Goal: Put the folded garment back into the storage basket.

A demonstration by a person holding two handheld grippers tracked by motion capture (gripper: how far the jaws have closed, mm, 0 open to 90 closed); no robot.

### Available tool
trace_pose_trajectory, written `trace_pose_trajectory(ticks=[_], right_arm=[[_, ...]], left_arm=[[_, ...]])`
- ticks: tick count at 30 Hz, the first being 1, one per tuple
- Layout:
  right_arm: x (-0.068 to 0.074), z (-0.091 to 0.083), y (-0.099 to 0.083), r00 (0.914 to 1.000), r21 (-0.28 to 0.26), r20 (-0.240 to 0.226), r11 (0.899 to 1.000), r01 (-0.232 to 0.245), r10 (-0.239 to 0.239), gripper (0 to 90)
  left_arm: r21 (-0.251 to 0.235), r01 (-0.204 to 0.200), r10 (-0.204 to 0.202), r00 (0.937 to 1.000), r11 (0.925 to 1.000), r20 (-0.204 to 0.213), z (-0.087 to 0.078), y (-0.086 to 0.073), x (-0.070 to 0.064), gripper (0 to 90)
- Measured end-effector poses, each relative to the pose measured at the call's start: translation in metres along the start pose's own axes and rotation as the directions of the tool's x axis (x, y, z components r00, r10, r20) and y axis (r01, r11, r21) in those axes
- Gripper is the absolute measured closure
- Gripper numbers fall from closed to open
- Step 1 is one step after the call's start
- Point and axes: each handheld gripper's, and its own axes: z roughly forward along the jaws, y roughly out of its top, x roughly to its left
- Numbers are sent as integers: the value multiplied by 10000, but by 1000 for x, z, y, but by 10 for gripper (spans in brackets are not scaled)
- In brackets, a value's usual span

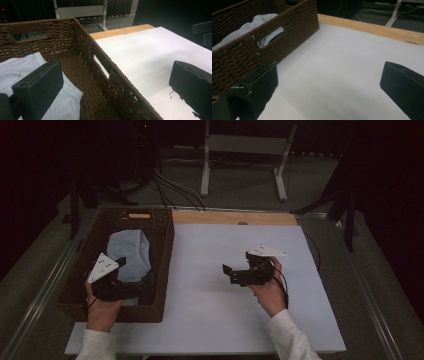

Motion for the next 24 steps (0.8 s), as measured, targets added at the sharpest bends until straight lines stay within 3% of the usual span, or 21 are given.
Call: trace_pose_trajectory(ticks=[7,11,24], right_arm=[[-21,-25,-14,9992,-415,235,9986,-327,337,20],[-28,-37,-22,9991,-634,324,9976,-263,284,20],[-43,-63,-48,9979,-1336,442,9902,-414,476,20]], left_arm=[[-40,148,-148,9999,9999,-36,-3,-7,3,0],[-76,199,-200,9998,9998,-74,-6,-10,4,0],[-143,215,-218,9996,9997,-166,-11,-14,7,0]])
